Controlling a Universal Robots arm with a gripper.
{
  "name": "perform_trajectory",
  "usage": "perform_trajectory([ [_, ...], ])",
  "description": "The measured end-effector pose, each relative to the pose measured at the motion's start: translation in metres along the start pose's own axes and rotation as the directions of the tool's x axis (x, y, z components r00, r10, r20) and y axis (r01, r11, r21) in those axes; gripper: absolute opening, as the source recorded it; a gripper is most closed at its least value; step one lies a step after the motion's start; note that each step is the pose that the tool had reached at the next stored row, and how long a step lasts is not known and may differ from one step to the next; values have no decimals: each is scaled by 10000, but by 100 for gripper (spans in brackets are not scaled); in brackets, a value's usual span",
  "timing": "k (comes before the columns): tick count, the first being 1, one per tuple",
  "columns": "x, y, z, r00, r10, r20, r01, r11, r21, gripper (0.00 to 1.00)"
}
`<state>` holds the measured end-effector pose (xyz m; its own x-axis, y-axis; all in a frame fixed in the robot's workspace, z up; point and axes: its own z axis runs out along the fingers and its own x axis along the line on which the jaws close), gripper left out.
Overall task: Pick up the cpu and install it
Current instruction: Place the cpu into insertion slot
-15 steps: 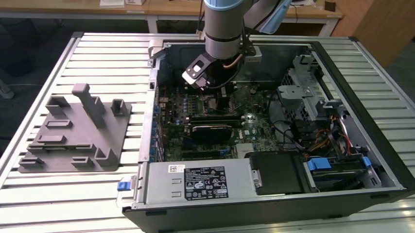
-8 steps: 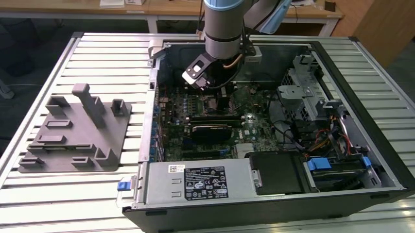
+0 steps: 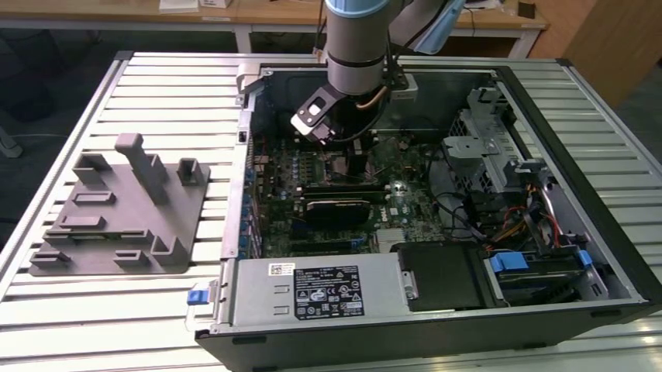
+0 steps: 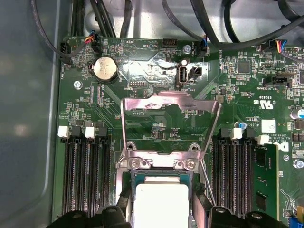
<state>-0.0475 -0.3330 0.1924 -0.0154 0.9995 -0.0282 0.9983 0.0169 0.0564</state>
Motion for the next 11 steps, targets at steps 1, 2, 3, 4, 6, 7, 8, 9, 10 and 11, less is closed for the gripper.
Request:
perform_trajectory([
  [1,0,0,0,10000,0,0,0,10000,0,61],
  [2,0,0,0,10000,0,0,0,10000,0,61],
  [3,0,0,-3,10000,0,1,0,10000,1,61],
  [4,-1,0,-13,10000,0,1,0,10000,1,61],
  [6,-1,2,-37,10000,1,0,-1,10000,0,61],
  [7,-1,3,-53,10000,1,-1,-1,10000,0,61],
  [8,-2,4,-72,10000,1,0,-1,10000,0,61],
  [9,-2,5,-90,10000,1,0,-1,10000,0,61],
  [10,-3,6,-104,10000,0,0,0,10000,0,61],
  [11,-3,6,-115,10000,1,0,-1,10000,0,61],
])
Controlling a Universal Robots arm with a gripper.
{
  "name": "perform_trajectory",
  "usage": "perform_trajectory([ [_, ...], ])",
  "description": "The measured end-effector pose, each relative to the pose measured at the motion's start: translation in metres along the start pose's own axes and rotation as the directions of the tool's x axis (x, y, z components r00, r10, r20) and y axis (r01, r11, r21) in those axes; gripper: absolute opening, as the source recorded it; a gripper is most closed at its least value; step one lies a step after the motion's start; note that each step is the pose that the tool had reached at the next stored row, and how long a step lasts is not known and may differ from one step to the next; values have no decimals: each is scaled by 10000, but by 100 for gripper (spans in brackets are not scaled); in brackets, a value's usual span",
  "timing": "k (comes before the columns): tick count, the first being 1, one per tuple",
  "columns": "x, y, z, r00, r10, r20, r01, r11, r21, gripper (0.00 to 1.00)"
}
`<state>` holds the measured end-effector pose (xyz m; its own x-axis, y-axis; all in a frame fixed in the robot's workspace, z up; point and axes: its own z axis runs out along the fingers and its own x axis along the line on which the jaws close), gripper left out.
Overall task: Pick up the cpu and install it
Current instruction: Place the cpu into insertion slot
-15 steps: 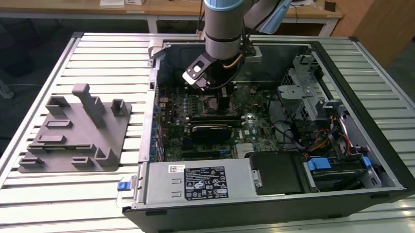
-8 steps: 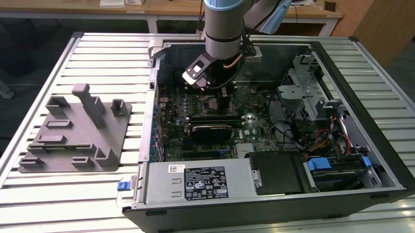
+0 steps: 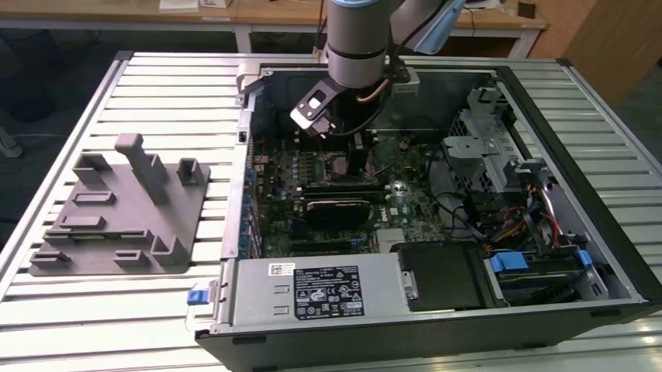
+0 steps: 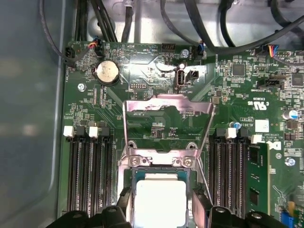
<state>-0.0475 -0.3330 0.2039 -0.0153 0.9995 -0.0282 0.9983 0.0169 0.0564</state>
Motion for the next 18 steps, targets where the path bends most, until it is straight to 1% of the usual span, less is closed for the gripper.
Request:
perform_trajectory([
  [3,0,1,-14,10000,0,-2,0,10000,-1,61],
  [11,0,1,-18,10000,0,0,0,10000,0,61],
  [12,0,1,-19,10000,0,-1,0,10000,0,60],
  [13,-1,1,-19,10000,0,0,0,10000,0,53],
  [14,0,1,-20,10000,0,-1,0,10000,0,53],
  [16,-1,1,-21,10000,0,-1,0,10000,0,42],
  [17,-1,1,-21,10000,0,-1,0,10000,0,42],
  [18,-1,1,-22,10000,-1,0,1,10000,0,36],
])
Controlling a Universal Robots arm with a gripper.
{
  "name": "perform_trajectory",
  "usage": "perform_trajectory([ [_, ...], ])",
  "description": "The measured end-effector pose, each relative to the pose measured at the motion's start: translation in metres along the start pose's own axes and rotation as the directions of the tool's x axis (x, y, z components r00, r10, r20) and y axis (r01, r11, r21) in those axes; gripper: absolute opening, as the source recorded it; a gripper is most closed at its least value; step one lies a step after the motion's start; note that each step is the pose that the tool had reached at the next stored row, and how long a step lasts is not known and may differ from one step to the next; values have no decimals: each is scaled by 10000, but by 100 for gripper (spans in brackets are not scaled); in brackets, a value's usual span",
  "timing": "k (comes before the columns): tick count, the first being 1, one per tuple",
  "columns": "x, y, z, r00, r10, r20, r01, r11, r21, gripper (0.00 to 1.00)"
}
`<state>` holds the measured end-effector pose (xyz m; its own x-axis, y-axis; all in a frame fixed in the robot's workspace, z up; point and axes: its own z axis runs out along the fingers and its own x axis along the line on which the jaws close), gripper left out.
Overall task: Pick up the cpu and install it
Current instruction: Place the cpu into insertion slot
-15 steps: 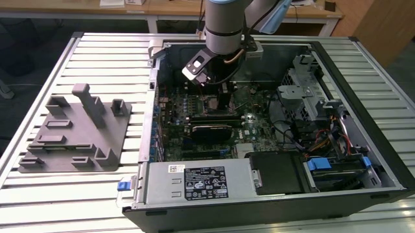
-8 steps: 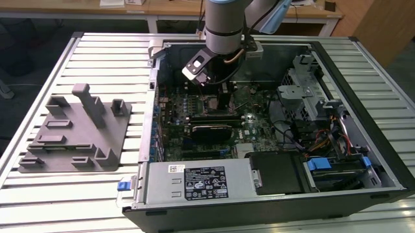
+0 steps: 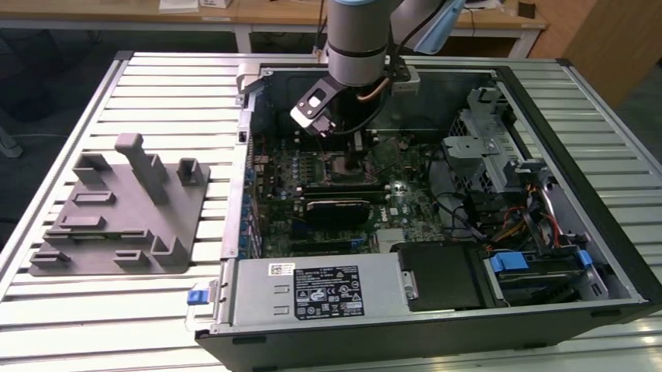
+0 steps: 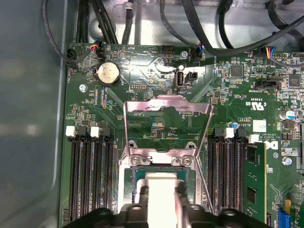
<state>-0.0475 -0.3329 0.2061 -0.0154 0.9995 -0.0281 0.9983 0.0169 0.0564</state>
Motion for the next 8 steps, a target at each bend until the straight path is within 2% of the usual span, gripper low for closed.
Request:
perform_trajectory([
  [1,0,0,0,10000,0,0,0,10000,0,30],
  [2,0,0,-1,10000,0,0,0,10000,0,30],
  [5,0,0,-2,10000,0,0,0,10000,0,12],
  [8,0,0,-4,10000,0,0,0,10000,0,11],
])
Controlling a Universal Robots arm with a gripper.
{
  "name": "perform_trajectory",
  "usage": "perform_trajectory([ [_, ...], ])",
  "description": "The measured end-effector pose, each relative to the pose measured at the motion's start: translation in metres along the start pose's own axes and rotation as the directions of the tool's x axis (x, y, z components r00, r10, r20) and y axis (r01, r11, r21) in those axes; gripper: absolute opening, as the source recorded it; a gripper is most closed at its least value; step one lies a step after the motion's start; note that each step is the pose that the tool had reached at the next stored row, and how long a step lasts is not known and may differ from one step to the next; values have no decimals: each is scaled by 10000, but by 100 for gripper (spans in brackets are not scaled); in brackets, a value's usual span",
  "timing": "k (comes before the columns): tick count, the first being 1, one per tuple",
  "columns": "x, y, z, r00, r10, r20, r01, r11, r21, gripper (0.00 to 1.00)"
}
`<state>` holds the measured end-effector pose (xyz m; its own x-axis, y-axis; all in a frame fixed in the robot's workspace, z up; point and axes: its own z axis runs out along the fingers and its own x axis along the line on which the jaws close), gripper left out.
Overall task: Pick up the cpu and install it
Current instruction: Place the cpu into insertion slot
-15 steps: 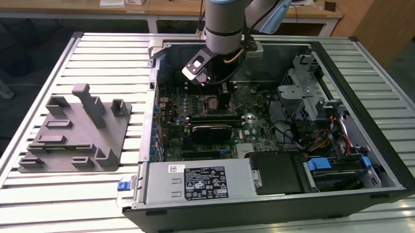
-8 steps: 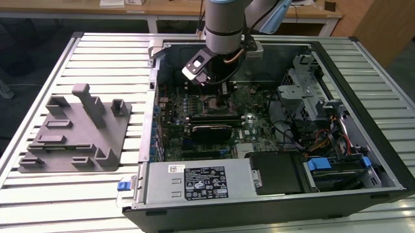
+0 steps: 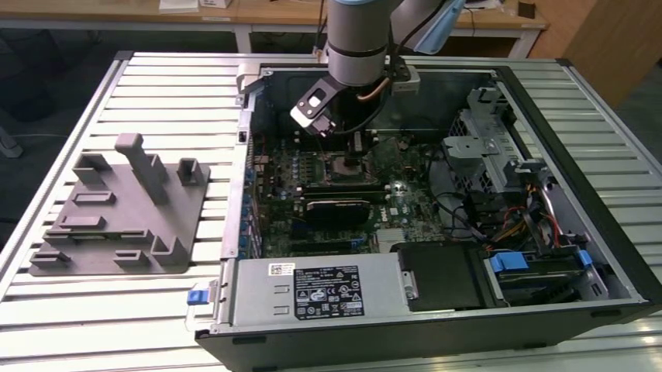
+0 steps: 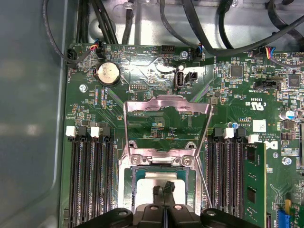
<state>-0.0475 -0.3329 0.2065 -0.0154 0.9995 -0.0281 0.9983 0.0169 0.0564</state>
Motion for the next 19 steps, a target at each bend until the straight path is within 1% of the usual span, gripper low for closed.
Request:
perform_trajectory([
  [6,0,0,-3,10000,0,2,0,10000,2,11],
  [19,2,-46,45,10000,0,-8,0,10000,0,11],
])
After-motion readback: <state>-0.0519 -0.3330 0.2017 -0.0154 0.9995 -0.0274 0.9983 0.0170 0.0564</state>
